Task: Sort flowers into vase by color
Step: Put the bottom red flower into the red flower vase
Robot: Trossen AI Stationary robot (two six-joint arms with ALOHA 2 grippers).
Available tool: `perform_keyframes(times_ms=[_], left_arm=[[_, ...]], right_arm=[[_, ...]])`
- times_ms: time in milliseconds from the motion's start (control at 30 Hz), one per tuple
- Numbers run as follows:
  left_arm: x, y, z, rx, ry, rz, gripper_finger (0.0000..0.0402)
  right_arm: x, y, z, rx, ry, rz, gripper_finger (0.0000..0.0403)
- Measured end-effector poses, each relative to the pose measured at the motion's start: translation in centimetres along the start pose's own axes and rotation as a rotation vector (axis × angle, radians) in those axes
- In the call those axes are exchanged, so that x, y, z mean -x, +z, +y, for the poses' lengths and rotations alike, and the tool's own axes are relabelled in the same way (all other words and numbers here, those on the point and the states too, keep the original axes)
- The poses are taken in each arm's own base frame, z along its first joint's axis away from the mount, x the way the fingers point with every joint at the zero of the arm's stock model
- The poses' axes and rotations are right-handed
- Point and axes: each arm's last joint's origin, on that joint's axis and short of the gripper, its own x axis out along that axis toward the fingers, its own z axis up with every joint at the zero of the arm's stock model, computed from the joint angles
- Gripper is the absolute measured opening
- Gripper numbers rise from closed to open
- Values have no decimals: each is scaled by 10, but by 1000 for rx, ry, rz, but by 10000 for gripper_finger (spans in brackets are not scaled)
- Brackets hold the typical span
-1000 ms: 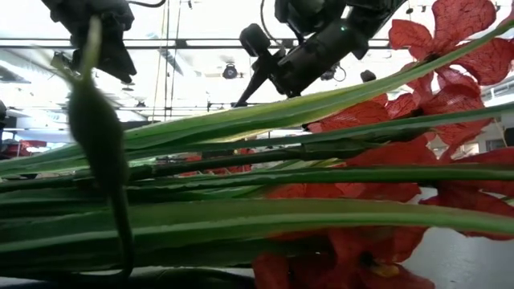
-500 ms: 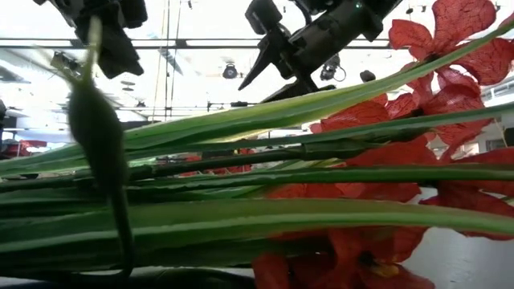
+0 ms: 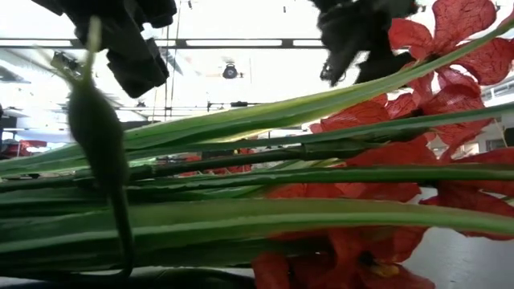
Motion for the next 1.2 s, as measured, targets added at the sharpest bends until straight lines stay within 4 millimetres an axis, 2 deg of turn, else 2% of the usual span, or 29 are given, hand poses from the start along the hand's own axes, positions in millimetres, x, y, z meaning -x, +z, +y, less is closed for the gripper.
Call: perform_keyframes(times_ms=[167,333,567,733,867,1067,1200], left_arm=[[-31,-23,-25,-18,-54,64,149],[-52,-45,-55,-2,-144,68,149],[-71,-55,-95,-55,-161,24,149],[-87,-62,-106,-92,-31,65,149],[-101,-62,-110,-82,-15,77,155],[-120,-53,-127,-101,-36,53,194],[-132,-54,-130,-122,8,104,217]], right_arm=[[17,-30,-3,76,-66,61,165],[27,-53,1,87,-72,34,165],[23,-72,7,81,-73,-15,165],[19,-83,17,76,-9,-5,165],[15,-92,22,72,31,6,165],[15,-101,23,73,31,22,165],[15,-105,24,77,29,26,165]])
